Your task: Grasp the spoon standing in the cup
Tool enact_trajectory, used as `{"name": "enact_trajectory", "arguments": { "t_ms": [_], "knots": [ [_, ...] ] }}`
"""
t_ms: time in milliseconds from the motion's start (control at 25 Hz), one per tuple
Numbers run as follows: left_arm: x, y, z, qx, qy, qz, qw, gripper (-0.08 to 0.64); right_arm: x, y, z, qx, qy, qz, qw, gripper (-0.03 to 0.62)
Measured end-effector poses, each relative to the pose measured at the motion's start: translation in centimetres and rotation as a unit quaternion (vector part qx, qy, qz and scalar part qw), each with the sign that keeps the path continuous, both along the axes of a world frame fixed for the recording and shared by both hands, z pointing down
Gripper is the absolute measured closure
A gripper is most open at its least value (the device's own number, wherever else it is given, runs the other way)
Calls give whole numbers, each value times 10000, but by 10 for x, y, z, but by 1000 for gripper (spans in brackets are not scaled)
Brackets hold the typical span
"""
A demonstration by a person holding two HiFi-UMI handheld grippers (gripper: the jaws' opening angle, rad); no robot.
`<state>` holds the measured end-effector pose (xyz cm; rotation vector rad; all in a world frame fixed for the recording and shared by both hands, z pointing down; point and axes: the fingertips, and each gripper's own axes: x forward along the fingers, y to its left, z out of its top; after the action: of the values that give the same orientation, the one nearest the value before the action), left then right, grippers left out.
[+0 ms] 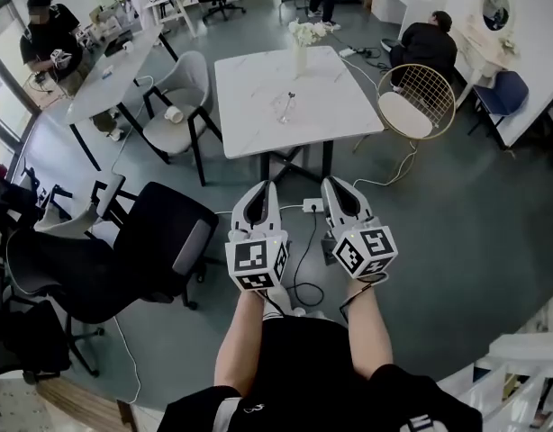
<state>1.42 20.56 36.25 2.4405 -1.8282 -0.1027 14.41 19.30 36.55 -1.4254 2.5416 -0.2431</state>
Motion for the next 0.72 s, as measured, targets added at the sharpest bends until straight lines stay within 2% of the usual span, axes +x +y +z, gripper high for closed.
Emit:
{"name": "enact_trajectory", "arguments": {
  "t_ms": [200,480,720],
  "knots": [
    [1,-20,-2,14,155,75,9999,546,-12,-13,-2,106,200,-177,9996,586],
    [9,-57,-12,195,244,278,9991,546,7,-58,-6,101,207,27,9997,586],
    [-13,-123,-3,170,475,248,9984,546,-21,-120,6,94,339,-173,9992,586]
  ]
}}
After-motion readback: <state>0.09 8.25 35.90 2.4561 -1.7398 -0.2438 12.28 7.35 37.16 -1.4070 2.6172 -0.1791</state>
